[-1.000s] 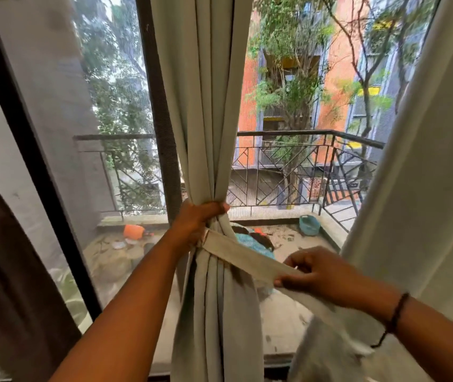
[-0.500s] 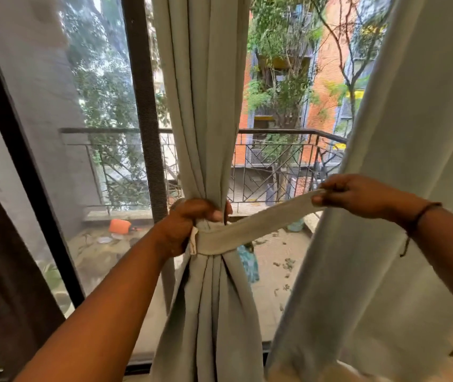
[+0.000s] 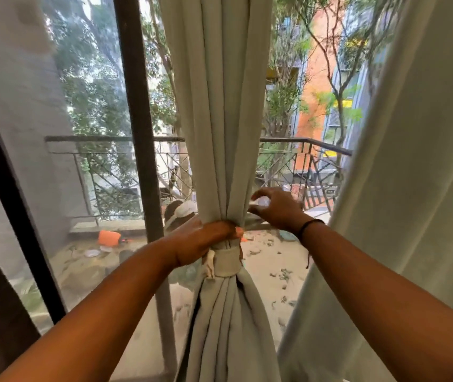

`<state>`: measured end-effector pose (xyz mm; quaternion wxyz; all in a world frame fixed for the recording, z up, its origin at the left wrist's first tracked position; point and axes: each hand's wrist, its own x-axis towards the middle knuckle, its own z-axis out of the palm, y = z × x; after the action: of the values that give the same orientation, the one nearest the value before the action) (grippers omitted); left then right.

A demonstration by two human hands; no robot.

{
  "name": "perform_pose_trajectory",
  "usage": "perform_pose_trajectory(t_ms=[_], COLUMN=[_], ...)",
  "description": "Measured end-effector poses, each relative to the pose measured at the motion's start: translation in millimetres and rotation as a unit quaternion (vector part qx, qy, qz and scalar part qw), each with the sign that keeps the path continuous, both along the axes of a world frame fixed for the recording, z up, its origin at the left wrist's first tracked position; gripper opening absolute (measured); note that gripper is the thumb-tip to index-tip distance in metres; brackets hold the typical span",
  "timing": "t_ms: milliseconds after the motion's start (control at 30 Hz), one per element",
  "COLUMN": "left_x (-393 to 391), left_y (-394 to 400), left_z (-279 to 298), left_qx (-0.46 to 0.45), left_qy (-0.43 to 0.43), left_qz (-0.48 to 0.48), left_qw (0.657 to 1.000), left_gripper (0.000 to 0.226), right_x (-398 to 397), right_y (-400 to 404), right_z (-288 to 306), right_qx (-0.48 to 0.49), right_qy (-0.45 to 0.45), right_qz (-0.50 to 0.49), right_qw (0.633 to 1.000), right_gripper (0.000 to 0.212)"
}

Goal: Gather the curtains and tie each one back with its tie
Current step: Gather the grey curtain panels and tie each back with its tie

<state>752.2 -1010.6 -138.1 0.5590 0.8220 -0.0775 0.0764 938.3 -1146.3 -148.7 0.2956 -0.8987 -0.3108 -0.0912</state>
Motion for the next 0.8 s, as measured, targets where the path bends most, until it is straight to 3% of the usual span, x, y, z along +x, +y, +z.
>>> perform_pose_trajectory(t_ms=[67,167,233,333,433,467,533,567,700,800], left_x=[11.0,34.5,53.8,86.7,114.7,123.6,135.7,137.2,142.6,141.5], left_y=[12.2,27.8,35.2,47.6,56.1,58.5,62.8,63.8,74.0,74.4], left_z=[1.6,3.5,5.3,2.8,-3.4,-5.5,-5.2,-1.2,10.3,21.6], left_qx=[0.024,0.069,0.099,0.147,0.147,0.136,0.128,0.134,0.072,0.09], left_qy=[0.008,0.006,-0.005,0.013,0.009,0.003,0.001,0.003,0.091,0.159], left_qz=[0.016,0.048,0.04,0.08,0.091,0.079,0.062,0.057,0.067,0.036], left_qw=[1.0,0.996,0.994,0.986,0.985,0.988,0.99,0.989,0.991,0.982], left_gripper=[0.034,0.022,0.034,0.065,0.082,0.079,0.067,0.06,0.025,0.026], right_x=[0.5,-29.5,-45.2,-44.0,-36.4,-35.3,-28.2,-22.3,-2.5,10.6], right_y=[-2.6,2.5,11.5,31.9,45.9,50.8,59.1,59.9,60.1,60.5], right_z=[14.5,44.4,58.1,63.7,45.0,34.7,9.2,-3.8,-43.3,-53.1], right_qx=[0.117,0.281,0.291,0.315,0.393,0.406,0.377,0.352,0.197,0.188], right_qy=[0.075,0.262,0.275,0.258,0.31,0.325,0.323,0.304,0.226,0.164], right_qz=[0.021,0.162,0.221,0.204,0.21,0.215,0.194,0.184,0.131,0.086], right_qw=[0.99,0.909,0.889,0.89,0.84,0.826,0.846,0.866,0.945,0.965], right_gripper=[0.027,0.037,0.034,0.025,0.04,0.058,0.106,0.11,0.08,0.066])
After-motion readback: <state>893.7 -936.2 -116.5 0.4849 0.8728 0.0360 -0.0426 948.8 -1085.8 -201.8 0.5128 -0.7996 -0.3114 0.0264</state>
